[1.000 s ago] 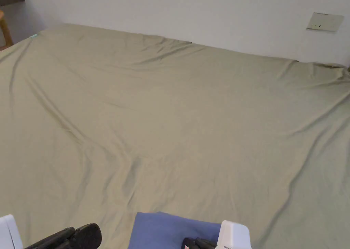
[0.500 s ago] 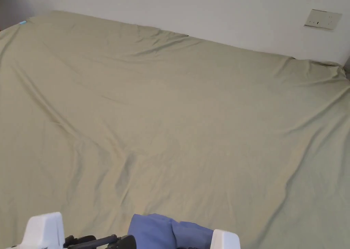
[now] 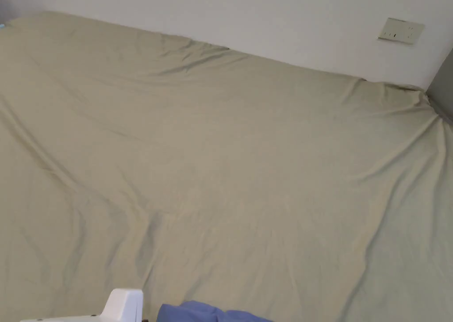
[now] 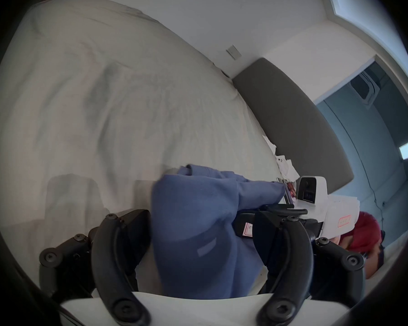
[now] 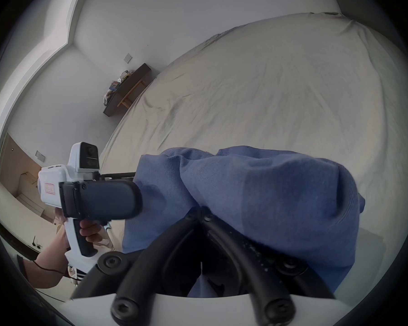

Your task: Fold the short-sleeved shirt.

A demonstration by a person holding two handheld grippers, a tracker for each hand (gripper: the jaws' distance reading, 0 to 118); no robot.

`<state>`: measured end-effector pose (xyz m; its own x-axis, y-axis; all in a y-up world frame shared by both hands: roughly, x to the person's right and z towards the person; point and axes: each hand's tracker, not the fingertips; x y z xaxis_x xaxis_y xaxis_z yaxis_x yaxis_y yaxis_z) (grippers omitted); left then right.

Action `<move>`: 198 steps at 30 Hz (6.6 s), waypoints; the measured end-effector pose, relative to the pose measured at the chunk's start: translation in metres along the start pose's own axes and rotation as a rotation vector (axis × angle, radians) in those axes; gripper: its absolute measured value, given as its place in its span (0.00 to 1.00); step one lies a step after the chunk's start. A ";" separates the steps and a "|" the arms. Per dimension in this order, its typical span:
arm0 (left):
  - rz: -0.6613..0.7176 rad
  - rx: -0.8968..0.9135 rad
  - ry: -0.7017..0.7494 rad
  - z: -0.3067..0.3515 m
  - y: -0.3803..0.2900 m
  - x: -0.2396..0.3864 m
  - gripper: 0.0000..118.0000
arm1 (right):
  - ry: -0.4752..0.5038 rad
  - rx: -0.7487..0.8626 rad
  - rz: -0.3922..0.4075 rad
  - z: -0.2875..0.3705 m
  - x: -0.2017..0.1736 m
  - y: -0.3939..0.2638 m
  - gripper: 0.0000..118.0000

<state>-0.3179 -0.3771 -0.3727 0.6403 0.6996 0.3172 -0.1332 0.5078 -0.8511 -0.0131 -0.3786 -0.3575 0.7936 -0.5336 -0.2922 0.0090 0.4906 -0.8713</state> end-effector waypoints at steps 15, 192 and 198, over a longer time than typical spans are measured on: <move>0.086 -0.065 -0.004 0.010 0.018 0.012 0.25 | -0.075 0.035 0.009 0.048 -0.016 -0.004 0.01; -0.302 0.731 0.938 0.030 -0.117 0.126 1.00 | -0.901 0.840 0.247 0.173 0.034 -0.121 1.00; -0.330 0.740 0.949 0.027 -0.120 0.128 1.00 | -0.902 0.839 0.252 0.173 0.035 -0.121 1.00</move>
<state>-0.2406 -0.3350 -0.2189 0.9759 0.0028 -0.2183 -0.0589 0.9661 -0.2513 0.1185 -0.3375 -0.1942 0.9592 0.1361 0.2479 -0.0825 0.9731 -0.2153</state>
